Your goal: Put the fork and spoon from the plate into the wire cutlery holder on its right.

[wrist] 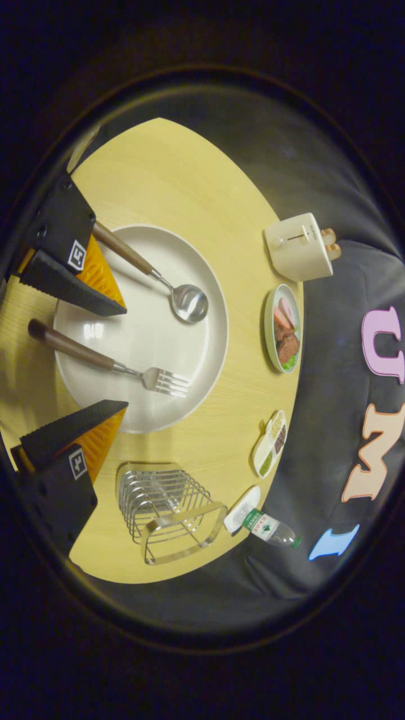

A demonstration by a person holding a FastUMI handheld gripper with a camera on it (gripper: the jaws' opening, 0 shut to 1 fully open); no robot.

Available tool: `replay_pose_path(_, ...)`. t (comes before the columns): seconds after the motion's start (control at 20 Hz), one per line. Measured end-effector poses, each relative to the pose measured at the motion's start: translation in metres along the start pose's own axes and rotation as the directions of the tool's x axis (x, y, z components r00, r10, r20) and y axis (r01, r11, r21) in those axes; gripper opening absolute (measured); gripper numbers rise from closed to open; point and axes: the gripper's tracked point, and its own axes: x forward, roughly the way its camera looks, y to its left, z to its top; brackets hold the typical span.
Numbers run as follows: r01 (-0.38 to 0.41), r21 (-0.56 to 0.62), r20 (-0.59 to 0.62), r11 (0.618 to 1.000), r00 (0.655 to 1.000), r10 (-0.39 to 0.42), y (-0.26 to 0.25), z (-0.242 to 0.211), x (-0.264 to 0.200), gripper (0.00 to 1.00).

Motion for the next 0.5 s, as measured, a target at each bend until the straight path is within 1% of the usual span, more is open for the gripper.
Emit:
replay_pose_path(0.25, 0.021, -0.005, -0.055, 1.000, 0.998, -0.021, -0.004, -0.011, 0.002, 0.60)
replay_pose_path(0.5, 0.030, 0.018, -0.092, 0.999, 0.995, -0.028, -0.006, -0.015, 0.004, 0.28)
